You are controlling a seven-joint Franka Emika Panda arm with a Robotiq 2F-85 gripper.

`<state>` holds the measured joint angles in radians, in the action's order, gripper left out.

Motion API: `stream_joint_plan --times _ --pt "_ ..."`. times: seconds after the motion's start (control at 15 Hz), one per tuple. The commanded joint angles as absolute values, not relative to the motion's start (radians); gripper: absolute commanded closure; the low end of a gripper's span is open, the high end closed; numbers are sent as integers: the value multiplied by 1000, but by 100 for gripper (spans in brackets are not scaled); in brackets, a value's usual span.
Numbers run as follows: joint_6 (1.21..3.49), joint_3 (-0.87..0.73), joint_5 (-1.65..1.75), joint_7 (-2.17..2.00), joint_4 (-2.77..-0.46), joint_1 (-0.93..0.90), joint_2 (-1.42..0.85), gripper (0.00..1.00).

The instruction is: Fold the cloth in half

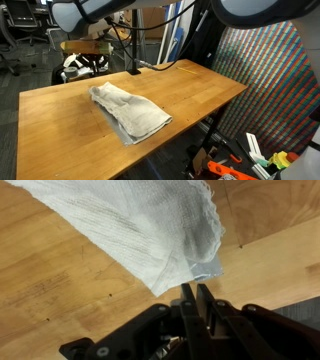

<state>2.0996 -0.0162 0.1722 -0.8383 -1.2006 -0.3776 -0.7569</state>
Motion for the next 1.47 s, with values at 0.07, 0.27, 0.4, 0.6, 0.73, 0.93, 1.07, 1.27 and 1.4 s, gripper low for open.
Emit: stream_joint_plan --times 0.07,0.27,0.4,0.6,0.73,0.93,1.07,1.27,1.4 --pt "2092 -19 141 -882 -1182 -345 -726 86" --pt "2124 18 136 -810 -1226 -327 -705 60" --pt "2117 27 173 -782 -1246 -351 -704 47" --pt "2101 28 237 -772 -1259 -403 -710 24" --pt "2109 22 292 -761 -1250 -443 -731 8" --pt "2089 1 346 -747 -1199 -499 -790 0" --pt "2076 -1 361 -729 -1169 -512 -827 0" --pt "2049 10 335 -678 -1123 -501 -878 0" --pt "2041 3 330 -667 -1091 -501 -910 0"
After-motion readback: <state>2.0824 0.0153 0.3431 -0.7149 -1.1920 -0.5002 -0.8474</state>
